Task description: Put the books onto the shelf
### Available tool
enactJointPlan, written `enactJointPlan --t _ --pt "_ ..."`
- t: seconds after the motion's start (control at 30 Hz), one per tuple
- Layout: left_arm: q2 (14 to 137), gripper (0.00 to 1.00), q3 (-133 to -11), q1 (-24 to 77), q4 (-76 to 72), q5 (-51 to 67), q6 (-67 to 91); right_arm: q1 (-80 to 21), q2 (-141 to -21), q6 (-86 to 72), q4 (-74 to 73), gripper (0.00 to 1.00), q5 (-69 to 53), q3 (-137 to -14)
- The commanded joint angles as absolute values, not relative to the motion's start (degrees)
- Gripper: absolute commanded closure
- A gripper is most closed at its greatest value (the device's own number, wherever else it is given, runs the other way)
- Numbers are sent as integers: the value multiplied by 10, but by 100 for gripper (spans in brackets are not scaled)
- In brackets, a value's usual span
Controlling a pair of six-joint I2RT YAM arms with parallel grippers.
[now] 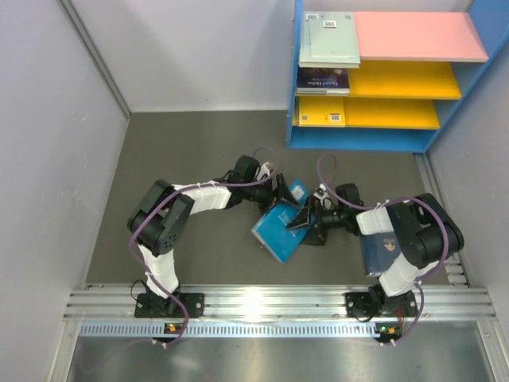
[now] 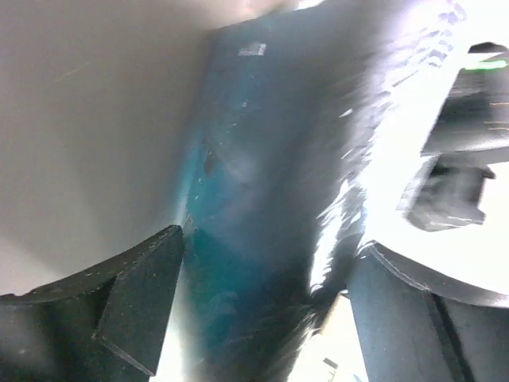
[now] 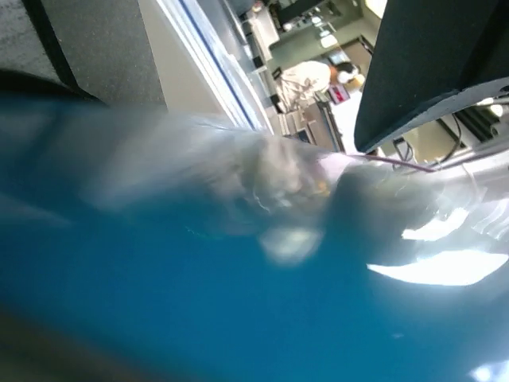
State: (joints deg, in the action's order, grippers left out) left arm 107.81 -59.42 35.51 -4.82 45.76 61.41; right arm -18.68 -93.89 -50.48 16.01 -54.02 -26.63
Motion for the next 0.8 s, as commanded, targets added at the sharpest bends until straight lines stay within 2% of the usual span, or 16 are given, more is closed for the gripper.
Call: enactJointPlan --t 0.0,0.1,0.13,0.23,0.27,0.33,0.5,0.57,0.7,0.77 --pt "1040 18 -633 387 -257 499 685 -229 -1045 -477 158 0 -367 -218" --pt "1033 27 -643 388 -215 491 661 -229 -1044 -478 158 0 -370 -220" --pt "1031 39 -644 388 -190 487 654 -229 -1039 -477 154 0 -367 -221" --pt "1027 66 -643 388 -157 480 627 -229 -1019 -475 137 0 -357 -222" --pt "1025 85 -644 388 -126 479 617 -229 -1012 -469 132 0 -352 -222" --pt "1022 100 -657 388 -67 460 567 -226 -991 -463 119 0 -341 -226" --pt "1023 100 -684 385 122 393 447 -203 -903 -438 34 0 -322 -231" --pt "1021 100 -680 378 128 388 449 -190 -850 -426 2 0 -308 -229" --pt "1010 100 -676 361 95 406 493 -173 -670 -414 -125 0 -280 -254" --pt "1011 100 -682 352 55 424 538 -172 -625 -431 -134 0 -287 -260"
